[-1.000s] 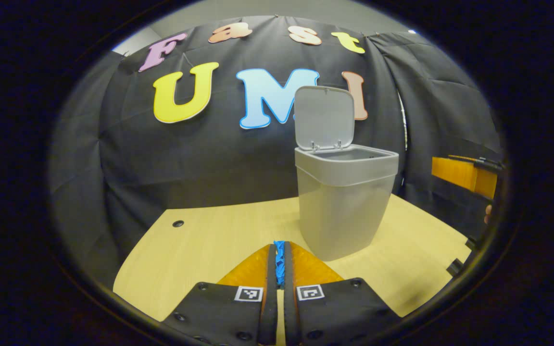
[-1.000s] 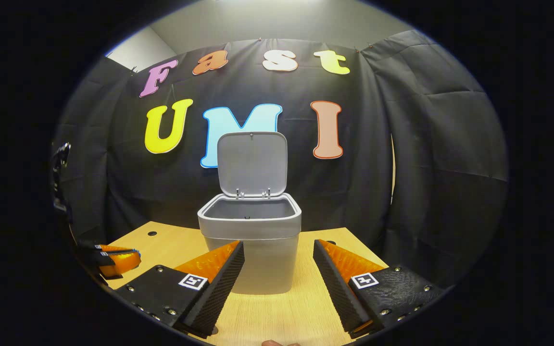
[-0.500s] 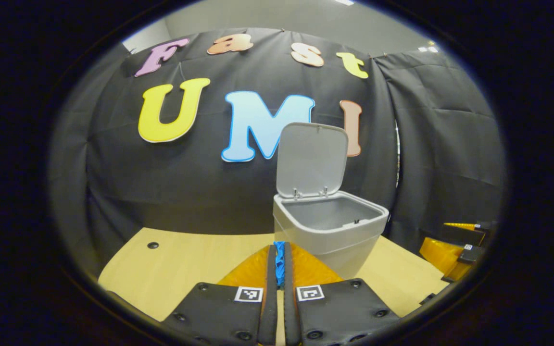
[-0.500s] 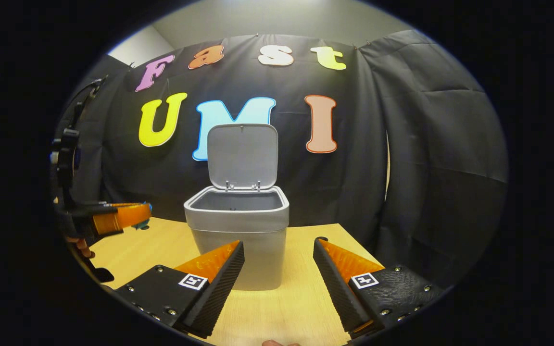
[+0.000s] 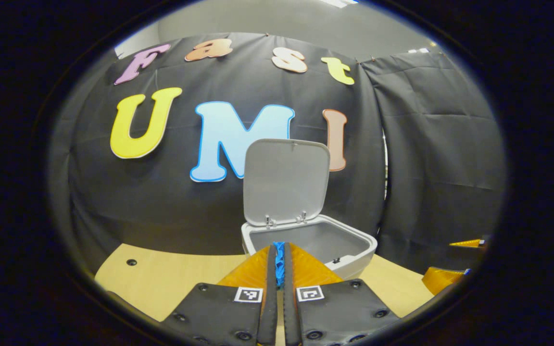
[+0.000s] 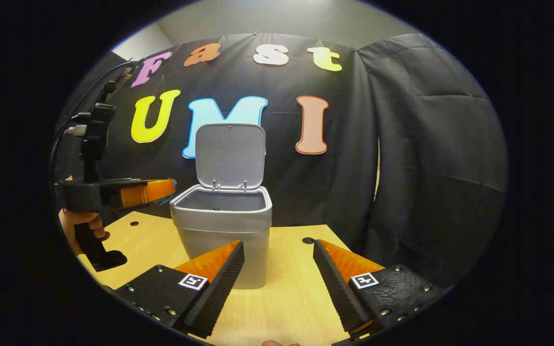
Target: Press the lid of the desktop garbage bin to open it, pick up the crumpled paper on the desktop and throw it into the bin, then pick up the pop can on the desktop and drop it into the bin, and finally close the garbage bin lid.
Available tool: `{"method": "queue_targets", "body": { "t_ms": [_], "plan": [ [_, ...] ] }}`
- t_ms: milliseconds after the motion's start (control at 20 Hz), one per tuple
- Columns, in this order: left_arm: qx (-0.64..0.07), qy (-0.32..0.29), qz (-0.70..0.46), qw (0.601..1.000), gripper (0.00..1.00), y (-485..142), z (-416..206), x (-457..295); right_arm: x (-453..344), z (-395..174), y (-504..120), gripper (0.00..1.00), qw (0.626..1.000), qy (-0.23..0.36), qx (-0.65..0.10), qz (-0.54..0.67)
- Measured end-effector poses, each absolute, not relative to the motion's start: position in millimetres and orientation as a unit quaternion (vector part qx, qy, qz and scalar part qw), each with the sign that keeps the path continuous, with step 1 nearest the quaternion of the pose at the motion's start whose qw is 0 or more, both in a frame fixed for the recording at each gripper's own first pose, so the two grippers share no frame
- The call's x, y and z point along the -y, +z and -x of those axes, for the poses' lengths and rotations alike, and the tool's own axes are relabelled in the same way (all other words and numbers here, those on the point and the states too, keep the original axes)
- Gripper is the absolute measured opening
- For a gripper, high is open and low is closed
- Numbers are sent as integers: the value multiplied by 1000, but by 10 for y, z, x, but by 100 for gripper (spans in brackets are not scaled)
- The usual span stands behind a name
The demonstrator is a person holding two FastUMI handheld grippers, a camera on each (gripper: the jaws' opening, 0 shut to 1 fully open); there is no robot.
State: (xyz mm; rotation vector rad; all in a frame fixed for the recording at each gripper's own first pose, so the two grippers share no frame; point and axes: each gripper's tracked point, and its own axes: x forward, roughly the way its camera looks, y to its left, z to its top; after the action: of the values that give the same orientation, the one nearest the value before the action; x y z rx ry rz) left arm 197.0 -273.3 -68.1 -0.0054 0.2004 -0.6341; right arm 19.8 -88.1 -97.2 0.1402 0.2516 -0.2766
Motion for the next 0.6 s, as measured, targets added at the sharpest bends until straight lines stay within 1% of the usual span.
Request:
{"method": "queue_targets", "body": {
  "t_ms": [150,250,350,400,450,550,600],
  "plan": [
    [-96,-314,-1,944,15,-726,-2114,2914,940,-166,-999,93,978,-149,-128,-71],
    [-100,-313,-4,944,13,-775,-2177,2996,973,-138,-995,93,977,-156,-129,-73],
    [-106,-314,-6,943,17,-837,-2231,3042,1009,-128,-1000,93,975,-163,-129,-74],
    [-108,-316,-6,943,23,-857,-2223,3071,1028,-124,-997,93,975,-166,-129,-74],
    [-110,-313,-7,943,26,-878,-2236,3081,1036,-110,-996,93,974,-169,-130,-74],
    [-117,-310,-10,944,36,-935,-2283,3076,1052,-111,-988,93,974,-173,-129,-72],
    [-120,-310,-9,943,36,-963,-2304,3083,1048,-113,-979,93,974,-174,-129,-71]
  ]
}}
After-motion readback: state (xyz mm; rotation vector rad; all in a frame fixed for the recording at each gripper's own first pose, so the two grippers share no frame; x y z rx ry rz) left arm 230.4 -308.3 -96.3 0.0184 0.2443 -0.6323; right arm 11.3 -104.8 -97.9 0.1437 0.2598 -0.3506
